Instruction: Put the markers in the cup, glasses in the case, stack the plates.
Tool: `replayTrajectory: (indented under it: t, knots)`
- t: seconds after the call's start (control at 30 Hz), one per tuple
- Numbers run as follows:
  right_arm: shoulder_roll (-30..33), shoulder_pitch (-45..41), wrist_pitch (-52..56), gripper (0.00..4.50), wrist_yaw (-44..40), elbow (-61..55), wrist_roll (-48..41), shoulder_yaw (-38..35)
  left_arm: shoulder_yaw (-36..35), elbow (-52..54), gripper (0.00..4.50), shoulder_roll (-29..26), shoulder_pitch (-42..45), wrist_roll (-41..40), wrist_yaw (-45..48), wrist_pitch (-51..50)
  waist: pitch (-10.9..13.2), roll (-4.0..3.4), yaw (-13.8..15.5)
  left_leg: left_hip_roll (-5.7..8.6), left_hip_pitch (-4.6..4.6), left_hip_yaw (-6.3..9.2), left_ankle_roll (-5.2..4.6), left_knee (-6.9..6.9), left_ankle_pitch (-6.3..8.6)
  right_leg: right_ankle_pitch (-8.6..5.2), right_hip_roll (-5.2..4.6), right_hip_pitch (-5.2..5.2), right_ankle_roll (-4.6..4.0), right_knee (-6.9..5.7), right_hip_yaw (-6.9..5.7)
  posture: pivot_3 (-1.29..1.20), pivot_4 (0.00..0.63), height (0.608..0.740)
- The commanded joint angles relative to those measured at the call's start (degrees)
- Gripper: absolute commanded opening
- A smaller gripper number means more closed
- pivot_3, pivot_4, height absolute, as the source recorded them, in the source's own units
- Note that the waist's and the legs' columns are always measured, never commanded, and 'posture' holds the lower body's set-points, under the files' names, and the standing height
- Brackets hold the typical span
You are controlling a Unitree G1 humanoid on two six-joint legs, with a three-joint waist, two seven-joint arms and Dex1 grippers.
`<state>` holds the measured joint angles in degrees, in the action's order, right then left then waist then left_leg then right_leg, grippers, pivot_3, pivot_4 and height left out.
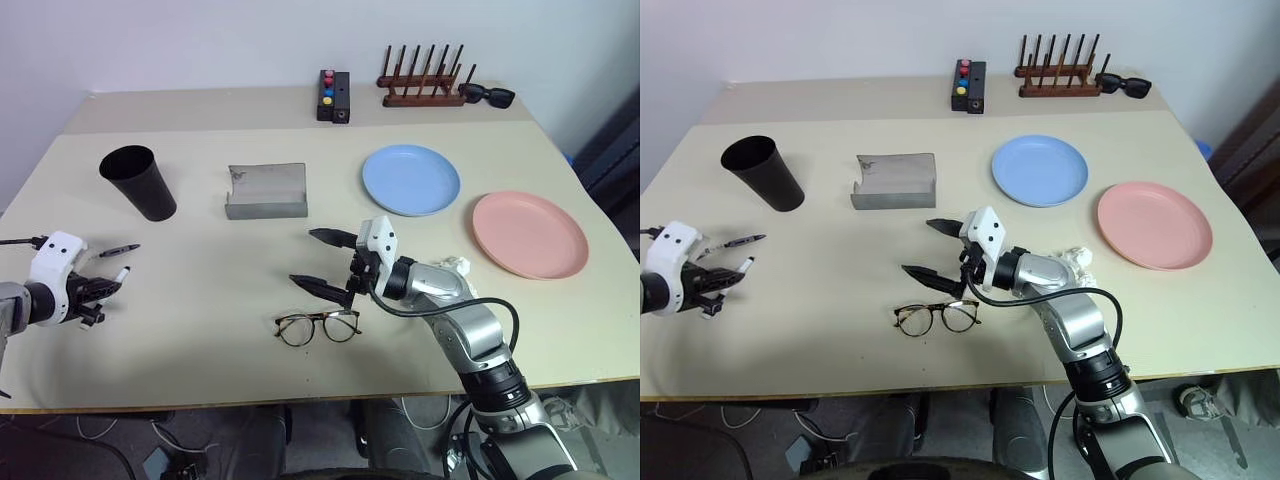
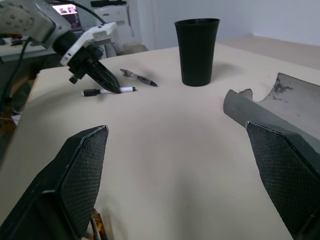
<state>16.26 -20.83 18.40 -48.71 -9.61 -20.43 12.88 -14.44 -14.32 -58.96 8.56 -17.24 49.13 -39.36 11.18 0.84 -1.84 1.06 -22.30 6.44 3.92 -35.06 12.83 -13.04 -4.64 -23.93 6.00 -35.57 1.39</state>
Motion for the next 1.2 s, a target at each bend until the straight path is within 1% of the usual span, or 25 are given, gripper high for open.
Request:
replayTrajectory:
  t: [0.03, 0.1, 0.17, 0.23, 0.33, 0.47, 0.6, 0.7, 0.83, 0.9, 0.97, 1.07, 1.2]
  knots:
    - [-0.59, -0.87, -0.66, 4.50, -0.49, -1.67, -0.91, 0.11, -1.69, -0.38, 0.03, 1.37, -0.46, 1.11, -3.69, -0.24, 0.00, 0.00, -0.16, 0.00, 0.00, 0.00, 0.00, 0.00, 0.00, 0.00, 0.00, 0.00, 0.00, -0.01, 0.00, 0.00, 0.150, 0.740]
    - [-0.66, -1.06, -0.89, 4.50, -0.66, -1.27, -0.81, 0.13, -4.99, 1.55, 0.03, 3.23, 1.33, -0.76, -5.34, 1.72, 0.00, 0.00, -0.18, 0.00, 0.00, 0.02, 0.00, -0.02, 0.00, 0.00, 0.00, 0.00, 0.01, -0.04, -0.01, 0.00, 0.150, 0.740]
    - [-0.75, -1.24, -1.04, 4.50, -0.80, -0.94, -0.74, 0.14, -8.67, 6.20, 0.03, 5.61, 2.77, -4.18, -5.56, 3.15, 0.04, 0.15, -0.14, 0.00, -0.05, 0.04, 0.00, -0.05, 0.00, 0.01, 0.00, -0.04, 0.01, -0.07, -0.02, 0.00, 0.150, 0.740]
    - [-0.92, -1.40, -1.17, 4.50, -0.93, -0.65, -0.66, 0.18, -10.91, 11.89, 0.03, 7.51, 3.15, -7.08, -4.26, 5.18, 0.02, 0.33, -0.06, 0.00, -0.15, 0.06, 0.03, -0.08, -0.02, 0.08, 0.00, -0.10, -0.10, -0.06, -0.02, 0.00, 0.150, 0.740]
    - [-1.26, -1.72, -1.40, 4.50, -1.10, -0.19, -0.54, 0.26, -12.39, 17.05, 0.03, 9.73, 5.53, -9.08, -5.21, 8.51, 0.02, 0.35, -0.08, 0.02, -0.20, 0.03, 0.04, -0.07, -0.02, 0.11, -0.03, -0.10, -0.09, 0.06, -0.01, 0.00, 0.150, 0.740]
    - [-1.79, -2.34, -2.05, 4.50, -1.11, 0.45, -0.28, 0.26, -11.83, 18.22, 0.03, 12.65, 12.21, -9.61, -8.34, 12.34, 0.03, 0.34, -0.23, 0.02, -0.18, 0.04, 0.04, -0.07, -0.02, 0.11, -0.01, -0.10, -0.09, 0.03, -0.01, 0.00, 0.150, 0.740]
    - [-3.40, -3.76, -3.23, 4.50, 0.32, 1.38, -0.42, -0.88, -9.08, 12.31, 0.03, 16.29, 21.77, -4.23, -15.94, 20.33, 0.03, 0.35, -0.41, 0.02, -0.16, 0.04, 0.04, -0.08, -0.03, 0.23, 0.02, -0.09, 0.13, 0.00, -0.02, 0.00, 0.150, 0.740]
    - [-4.24, -4.45, -3.95, 4.50, 1.25, 2.00, -0.41, -1.32, -6.80, 3.78, 0.03, 19.09, 28.12, 2.84, -24.67, 28.33, 0.03, 0.35, -0.55, 0.02, -0.16, 0.04, 0.04, -0.08, -0.03, 0.25, 0.03, -0.09, 0.17, -0.01, -0.02, 0.00, 0.150, 0.740]
    - [-4.66, -4.43, -4.32, 4.50, 1.45, 2.20, -0.20, -0.86, -5.17, -7.87, 0.03, 22.98, 34.21, 9.29, -34.69, 38.48, 0.03, 0.36, -0.50, 0.05, -0.16, 0.04, 0.05, -0.08, -0.03, 0.30, 0.02, -0.09, 0.27, 0.01, -0.01, 0.00, 0.150, 0.740]
    - [-4.74, -4.34, -4.42, 4.50, 1.48, 2.16, -0.23, -0.67, -4.12, -12.22, 0.03, 24.06, 35.79, 12.33, -38.93, 42.95, 0.03, 0.36, -0.53, 0.05, -0.17, 0.04, 0.04, -0.08, -0.03, 0.31, 0.02, -0.09, 0.29, 0.01, -0.01, 0.00, 0.150, 0.740]
    - [-4.80, -4.31, -4.47, 4.50, 1.50, 2.14, -0.28, -0.61, -3.36, -14.97, 0.03, 24.67, 36.68, 13.87, -41.24, 45.52, 0.03, 0.36, -0.56, 0.06, -0.17, 0.04, 0.04, -0.08, -0.03, 0.32, 0.02, -0.09, 0.30, 0.01, -0.01, 0.00, 0.150, 0.740]
    - [-4.89, -4.22, -4.56, 4.50, 1.65, 2.07, -0.34, -0.61, -3.39, -17.27, 0.03, 25.84, 37.34, 13.91, -43.47, 47.54, 0.03, 0.36, -0.55, 0.05, -0.18, 0.04, 0.04, -0.08, -0.03, 0.32, 0.02, -0.09, 0.31, 0.00, -0.01, 0.00, 0.150, 0.740]
    - [-4.92, -3.92, -4.45, 4.50, 1.89, 1.73, -0.42, -0.51, -3.26, -18.45, 0.03, 26.67, 37.01, 13.06, -43.90, 48.89, 0.03, 0.36, -0.55, 0.05, -0.18, 0.04, 0.05, -0.09, -0.04, 0.32, 0.02, -0.09, 0.31, -0.01, -0.01, 0.00, 0.150, 0.740]
